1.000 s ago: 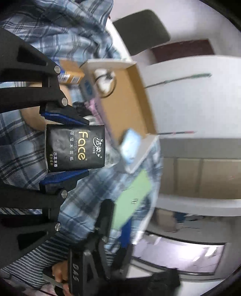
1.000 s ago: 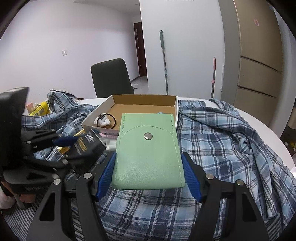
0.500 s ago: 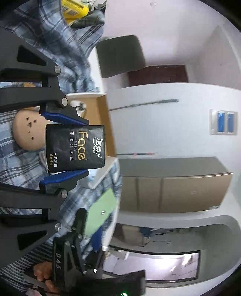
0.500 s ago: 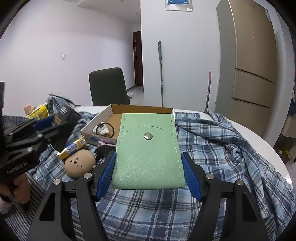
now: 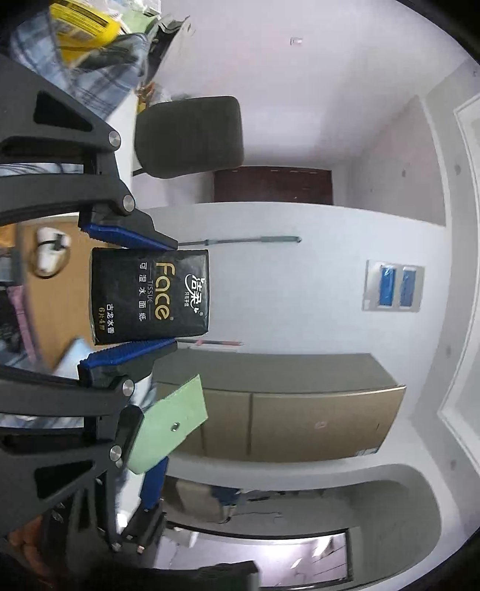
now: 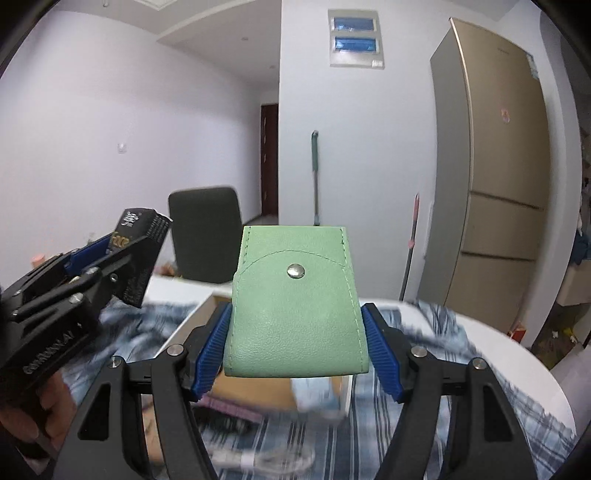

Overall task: Organize soft objects
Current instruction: 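Carry the tissue pack and green pouch up over the box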

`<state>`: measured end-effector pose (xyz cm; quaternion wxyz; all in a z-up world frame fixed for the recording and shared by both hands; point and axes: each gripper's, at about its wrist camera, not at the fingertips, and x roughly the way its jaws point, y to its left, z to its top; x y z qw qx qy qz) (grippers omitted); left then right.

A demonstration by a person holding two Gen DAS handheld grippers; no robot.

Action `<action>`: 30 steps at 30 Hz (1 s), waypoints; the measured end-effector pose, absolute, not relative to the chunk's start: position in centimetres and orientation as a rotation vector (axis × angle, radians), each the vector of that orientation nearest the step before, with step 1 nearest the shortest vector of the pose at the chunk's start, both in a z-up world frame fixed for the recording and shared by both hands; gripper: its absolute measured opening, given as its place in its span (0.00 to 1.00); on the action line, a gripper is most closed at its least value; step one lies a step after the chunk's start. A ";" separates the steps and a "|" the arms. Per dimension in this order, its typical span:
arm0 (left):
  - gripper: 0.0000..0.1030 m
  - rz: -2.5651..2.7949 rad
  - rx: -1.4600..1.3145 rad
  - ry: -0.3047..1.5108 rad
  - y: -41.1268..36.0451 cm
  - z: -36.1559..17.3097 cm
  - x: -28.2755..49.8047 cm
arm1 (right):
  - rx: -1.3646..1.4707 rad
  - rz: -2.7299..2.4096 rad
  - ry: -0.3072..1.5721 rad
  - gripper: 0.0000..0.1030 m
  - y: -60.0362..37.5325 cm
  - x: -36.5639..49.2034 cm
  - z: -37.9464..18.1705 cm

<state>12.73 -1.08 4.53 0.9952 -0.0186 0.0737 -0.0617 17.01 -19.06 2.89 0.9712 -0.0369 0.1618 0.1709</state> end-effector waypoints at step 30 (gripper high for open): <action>0.47 -0.078 -0.043 0.186 0.0 -1.8 22.0 | -0.105 0.349 0.266 0.67 -17.2 25.3 -4.0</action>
